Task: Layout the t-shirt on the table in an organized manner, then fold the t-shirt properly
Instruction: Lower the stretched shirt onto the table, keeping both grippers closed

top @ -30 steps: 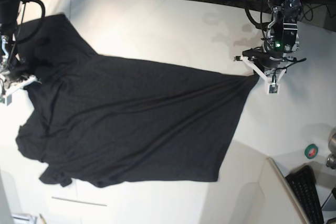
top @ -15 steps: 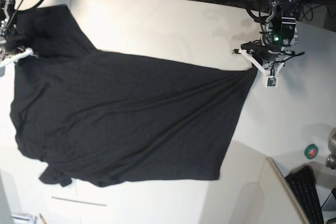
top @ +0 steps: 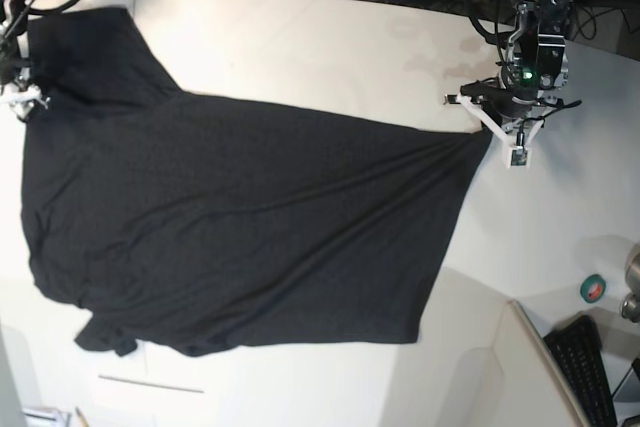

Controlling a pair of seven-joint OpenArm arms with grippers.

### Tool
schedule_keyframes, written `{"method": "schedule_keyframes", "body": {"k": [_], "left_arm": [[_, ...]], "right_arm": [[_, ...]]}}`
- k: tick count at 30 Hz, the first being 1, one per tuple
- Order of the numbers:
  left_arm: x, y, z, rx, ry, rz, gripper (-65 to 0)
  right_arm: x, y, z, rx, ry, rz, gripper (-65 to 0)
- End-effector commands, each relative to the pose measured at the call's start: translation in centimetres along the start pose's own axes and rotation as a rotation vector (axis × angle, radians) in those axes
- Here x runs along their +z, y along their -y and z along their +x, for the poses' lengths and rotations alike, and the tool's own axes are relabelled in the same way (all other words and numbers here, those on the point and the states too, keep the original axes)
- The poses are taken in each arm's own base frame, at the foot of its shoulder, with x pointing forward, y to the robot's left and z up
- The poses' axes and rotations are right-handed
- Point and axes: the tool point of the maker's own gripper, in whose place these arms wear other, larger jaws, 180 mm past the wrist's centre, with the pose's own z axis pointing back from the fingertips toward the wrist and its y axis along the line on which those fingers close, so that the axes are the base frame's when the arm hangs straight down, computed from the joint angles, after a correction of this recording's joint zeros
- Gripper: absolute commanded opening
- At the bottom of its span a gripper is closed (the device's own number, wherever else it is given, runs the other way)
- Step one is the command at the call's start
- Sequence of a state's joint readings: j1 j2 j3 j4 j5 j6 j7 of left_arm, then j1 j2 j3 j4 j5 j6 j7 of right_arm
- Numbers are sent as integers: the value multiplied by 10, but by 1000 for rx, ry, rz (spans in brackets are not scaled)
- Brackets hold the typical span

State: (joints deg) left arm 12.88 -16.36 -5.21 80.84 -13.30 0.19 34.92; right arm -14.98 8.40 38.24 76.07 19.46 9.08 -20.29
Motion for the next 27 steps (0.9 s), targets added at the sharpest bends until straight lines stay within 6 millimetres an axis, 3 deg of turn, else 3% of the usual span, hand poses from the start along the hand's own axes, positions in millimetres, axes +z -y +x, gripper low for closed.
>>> {"method": "schedule_keyframes", "body": {"k": [1,5,7,12,17,20,24,27], "left_arm": [[3,-7,13,-8,40,19,-650],[3,-7,13,-8,41,19,-650],[3,-7,13,-8,41,19,-650],[2,-8,12,-7,39,21,-650],[2,-8,14,-8,43,21,-650],[2,-8,13,-8,42,21,-650],[2,-8,15,-6,46,20,-650],[2,-8,15,-6,46,20,-650]], "right_arm": [[-3,-6,35,4,91,32,-165],[-24,-21,57,-56,116,100,-164],[-37,-14,62,-94,101,89,-162],[-62,-15,34,-122,-23,95,-162],[-59,-22,7,-59,-82,112,-165],[-49,-46,-14,22,-107,163,-219],[-45,-52,-18,22,-103,174,-272],[-46,-39,-8,-21,-78,145,-273]]}}
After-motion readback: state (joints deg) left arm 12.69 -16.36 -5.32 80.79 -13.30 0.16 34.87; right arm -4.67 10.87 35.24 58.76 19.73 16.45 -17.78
